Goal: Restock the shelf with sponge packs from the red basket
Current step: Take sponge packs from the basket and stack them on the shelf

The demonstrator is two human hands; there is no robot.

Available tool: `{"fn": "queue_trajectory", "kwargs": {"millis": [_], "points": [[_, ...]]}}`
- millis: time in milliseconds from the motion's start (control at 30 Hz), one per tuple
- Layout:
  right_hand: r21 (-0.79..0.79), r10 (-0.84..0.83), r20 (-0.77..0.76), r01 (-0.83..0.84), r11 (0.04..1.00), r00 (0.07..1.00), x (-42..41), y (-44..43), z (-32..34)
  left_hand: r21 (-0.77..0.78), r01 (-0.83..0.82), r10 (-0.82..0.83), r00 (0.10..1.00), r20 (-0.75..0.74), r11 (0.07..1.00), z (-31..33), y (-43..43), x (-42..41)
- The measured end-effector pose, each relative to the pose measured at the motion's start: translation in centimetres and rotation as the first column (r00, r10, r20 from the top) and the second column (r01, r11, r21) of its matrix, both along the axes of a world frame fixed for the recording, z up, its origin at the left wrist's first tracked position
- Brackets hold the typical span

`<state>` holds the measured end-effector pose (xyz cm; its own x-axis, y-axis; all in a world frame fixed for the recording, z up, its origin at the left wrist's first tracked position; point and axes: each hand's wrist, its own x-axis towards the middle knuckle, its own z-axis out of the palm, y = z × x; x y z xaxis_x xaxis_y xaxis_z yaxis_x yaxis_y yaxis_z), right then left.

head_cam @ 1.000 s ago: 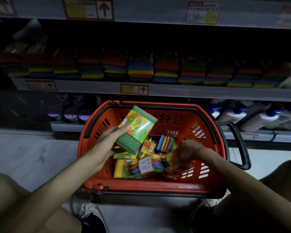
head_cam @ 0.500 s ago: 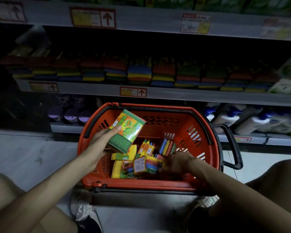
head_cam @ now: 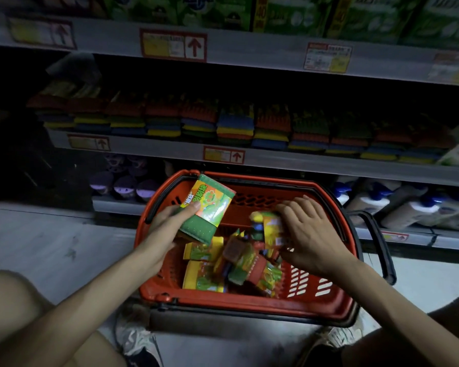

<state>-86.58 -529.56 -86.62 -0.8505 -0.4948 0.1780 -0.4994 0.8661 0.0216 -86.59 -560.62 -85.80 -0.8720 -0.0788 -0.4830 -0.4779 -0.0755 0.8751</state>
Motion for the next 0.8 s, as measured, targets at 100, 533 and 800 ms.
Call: {"fn": "queue_trajectory", "kwargs": {"millis": [100,533,800], "points": [[0.029,-0.216,0.052,0.214,0.976,0.975,-0.3,0.2,-1.9,0.0,-0.018,0.018,1.0,-0.015,1.0,-0.1,-0.1,-0.2],[0.254,0.085,0.34,-0.179,0.951,0.936,-1.2,-5.5,-9.8,-0.087,0.048,-0.048,0.999,0.009,0.995,-0.4,-0.7,0.4],[0.434,0.153,0.392,-0.329,0.839,0.907,-2.3,-7.3,-12.7,-0.109,0.043,-0.043,0.999,-0.004,0.993,-0.6,-2.6,0.5]]}}
